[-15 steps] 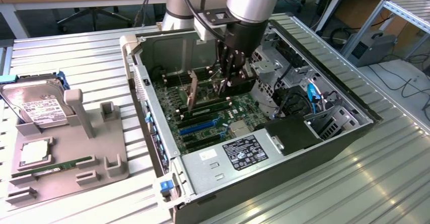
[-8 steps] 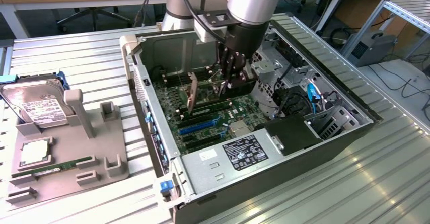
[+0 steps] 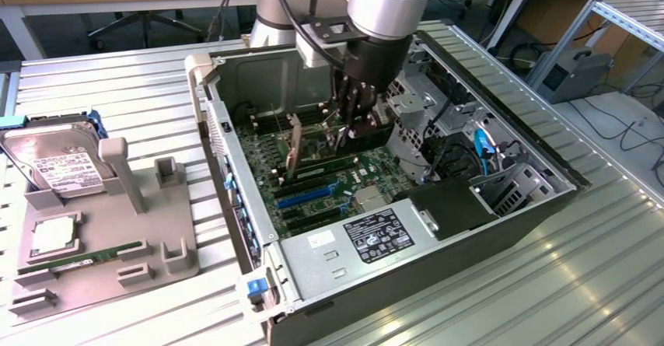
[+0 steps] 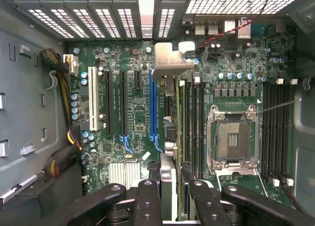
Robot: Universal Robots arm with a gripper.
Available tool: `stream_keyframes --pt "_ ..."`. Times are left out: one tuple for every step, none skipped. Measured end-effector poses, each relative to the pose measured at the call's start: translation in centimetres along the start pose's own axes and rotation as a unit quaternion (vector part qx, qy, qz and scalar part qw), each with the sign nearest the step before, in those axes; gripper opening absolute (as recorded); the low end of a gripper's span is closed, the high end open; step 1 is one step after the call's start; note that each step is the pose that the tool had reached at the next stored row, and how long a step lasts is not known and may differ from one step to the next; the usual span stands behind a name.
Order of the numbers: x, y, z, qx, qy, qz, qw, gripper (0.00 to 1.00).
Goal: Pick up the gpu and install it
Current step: 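Insert the gpu into the slot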
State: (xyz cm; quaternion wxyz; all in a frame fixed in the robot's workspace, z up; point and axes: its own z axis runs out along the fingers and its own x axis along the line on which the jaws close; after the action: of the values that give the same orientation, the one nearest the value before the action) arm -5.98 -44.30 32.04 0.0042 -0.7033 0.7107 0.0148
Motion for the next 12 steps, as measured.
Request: stream_keyframes --pt "0.03 0.06 0.00 0.0000 0.0000 0.000 1.0000 0.27" --pt "0.06 0.09 0.00 0.0000 0.0000 0.000 1.0000 0.27" --pt "0.08 0.10 0.01 0.0000 0.0000 0.000 1.0000 0.27" --pt "0.11 0.12 0.00 0.0000 0.0000 0.000 1.0000 0.27" --pt "0.13 0.14 0.01 0.0000 0.0000 0.000 1.0000 0.27" --pt "0.16 0.15 0.01 0.0000 0.0000 0.000 1.0000 0.27" --pt "0.18 0.16 0.01 0.0000 0.0000 0.000 1.0000 0.27" --pt "0.21 0.17 0.01 0.0000 0.0000 0.000 1.0000 0.27" --pt "0.24 0.17 0.01 0.0000 0.0000 0.000 1.0000 0.27" --pt "0.27 0.17 0.01 0.0000 0.0000 0.000 1.0000 0.27" --pt "0.30 0.18 0.02 0.0000 0.0000 0.000 1.0000 0.27" --pt "0.35 0.19 0.02 0.0000 0.0000 0.000 1.0000 0.27"
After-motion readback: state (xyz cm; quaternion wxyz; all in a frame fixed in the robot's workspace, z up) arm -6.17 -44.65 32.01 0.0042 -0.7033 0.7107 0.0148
